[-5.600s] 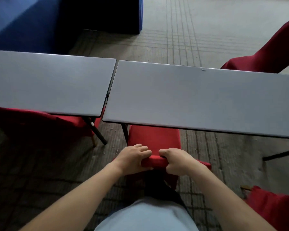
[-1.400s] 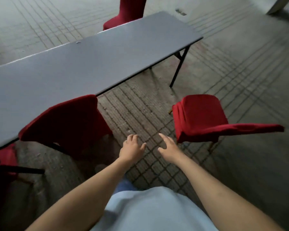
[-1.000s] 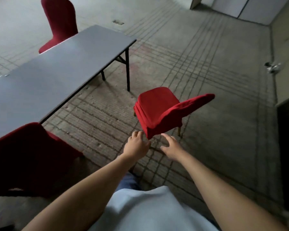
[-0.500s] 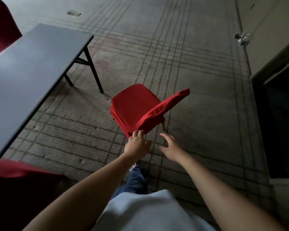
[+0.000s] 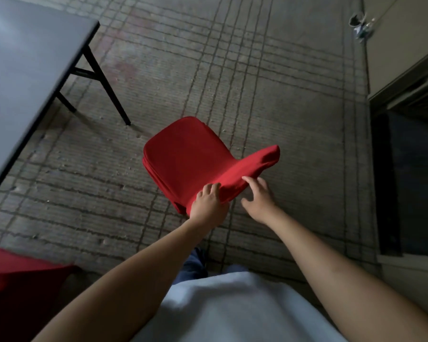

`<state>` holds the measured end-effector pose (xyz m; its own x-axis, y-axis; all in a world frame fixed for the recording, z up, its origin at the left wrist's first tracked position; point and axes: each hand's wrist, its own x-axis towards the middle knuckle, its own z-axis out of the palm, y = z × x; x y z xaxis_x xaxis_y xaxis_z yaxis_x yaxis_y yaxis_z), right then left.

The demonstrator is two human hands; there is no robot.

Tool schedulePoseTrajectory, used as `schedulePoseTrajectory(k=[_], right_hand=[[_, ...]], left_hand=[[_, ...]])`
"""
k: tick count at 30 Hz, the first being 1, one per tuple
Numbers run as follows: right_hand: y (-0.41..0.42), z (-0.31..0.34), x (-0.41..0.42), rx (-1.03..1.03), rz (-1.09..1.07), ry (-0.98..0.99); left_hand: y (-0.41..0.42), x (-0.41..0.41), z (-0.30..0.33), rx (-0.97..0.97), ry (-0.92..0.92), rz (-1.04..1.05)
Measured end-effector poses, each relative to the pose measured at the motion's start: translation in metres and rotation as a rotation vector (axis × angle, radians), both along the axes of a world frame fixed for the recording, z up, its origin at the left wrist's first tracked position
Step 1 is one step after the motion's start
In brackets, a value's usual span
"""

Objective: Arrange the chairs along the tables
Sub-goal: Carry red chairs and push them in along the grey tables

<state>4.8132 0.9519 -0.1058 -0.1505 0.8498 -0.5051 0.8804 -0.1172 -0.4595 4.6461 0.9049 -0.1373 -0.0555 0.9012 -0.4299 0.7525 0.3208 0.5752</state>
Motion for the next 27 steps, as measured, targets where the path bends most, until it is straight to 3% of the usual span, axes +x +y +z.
schedulePoseTrajectory(k=[8,18,24,27], right_hand=[[0.044,-0.010,0.024,0.106,0.173,-0.110],[0.109,-0.017,0.059,0.164,0.601,-0.202],[0.151,-0.014,0.078,0.323,0.791,-0.186],[0.161,-0.016,0.078,0.273,0.875,-0.148]], left_hand=[[0.018,0.015,-0.013,-0.028,-0.010,-0.035],[0.024,0.050,-0.016,-0.054,0.132,0.245],[0.034,0.083,-0.011,0.077,0.280,0.342],[0.035,0.096,-0.012,0.066,0.320,0.427]])
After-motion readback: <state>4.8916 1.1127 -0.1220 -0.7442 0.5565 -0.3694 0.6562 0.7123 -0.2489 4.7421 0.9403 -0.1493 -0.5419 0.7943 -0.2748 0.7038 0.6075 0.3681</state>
